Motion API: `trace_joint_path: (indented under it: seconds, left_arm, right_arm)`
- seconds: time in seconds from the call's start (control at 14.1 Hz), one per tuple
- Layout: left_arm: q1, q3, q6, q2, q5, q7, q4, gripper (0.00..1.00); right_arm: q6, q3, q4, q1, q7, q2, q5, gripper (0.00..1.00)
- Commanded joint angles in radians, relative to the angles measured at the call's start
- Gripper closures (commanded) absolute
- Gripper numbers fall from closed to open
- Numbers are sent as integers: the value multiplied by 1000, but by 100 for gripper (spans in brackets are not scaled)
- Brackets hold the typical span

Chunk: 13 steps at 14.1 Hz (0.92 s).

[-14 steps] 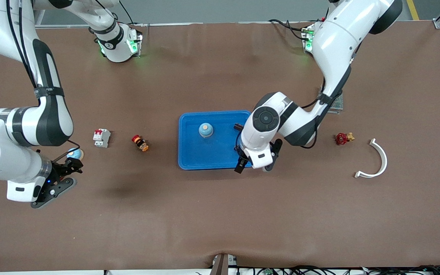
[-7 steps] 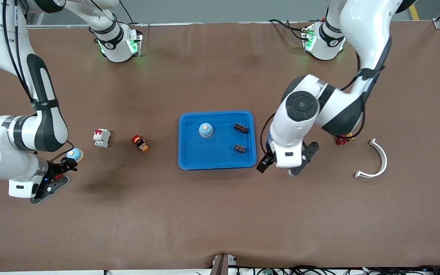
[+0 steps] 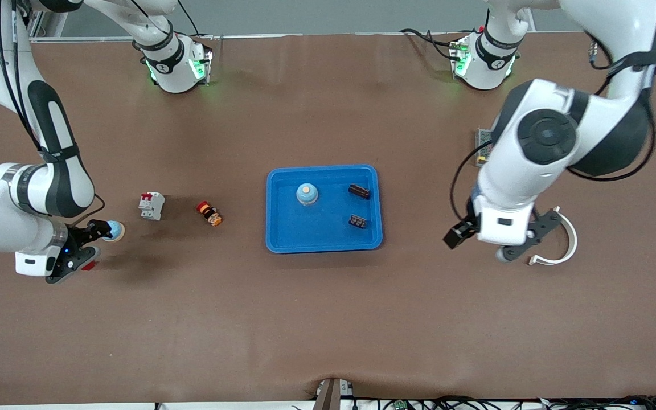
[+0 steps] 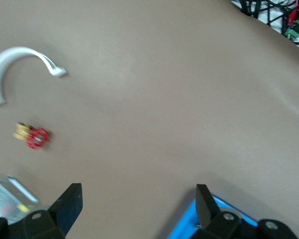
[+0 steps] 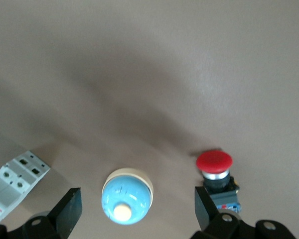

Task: Place electrolytic capacitor and blue bell in tray
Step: 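Grasp the second blue bell with the right gripper while the left gripper withdraws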

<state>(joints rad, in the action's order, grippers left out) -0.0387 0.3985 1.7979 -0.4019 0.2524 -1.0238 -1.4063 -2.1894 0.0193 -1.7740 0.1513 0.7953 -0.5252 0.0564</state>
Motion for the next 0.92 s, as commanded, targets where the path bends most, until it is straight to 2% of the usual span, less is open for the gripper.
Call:
trace_joint_path:
  seconds: [0.0, 0.35, 0.64, 0.85]
  left_arm:
    - [45, 6, -66, 60, -7, 126, -22, 0]
    - [95, 6, -170, 146, -8, 316, -20, 0]
    - [126, 8, -232, 204, -36, 433, -20, 0]
    - [106, -62, -250, 274, -87, 557, -40, 0]
  right_arm:
    - [-79, -24, -140, 33, 30, 86, -23, 0]
    - [-119, -24, -168, 66, 76, 85, -24, 0]
    - [-206, -24, -225, 70, 79, 82, -24, 0]
    - [-228, -24, -234, 70, 79, 73, -27, 0]
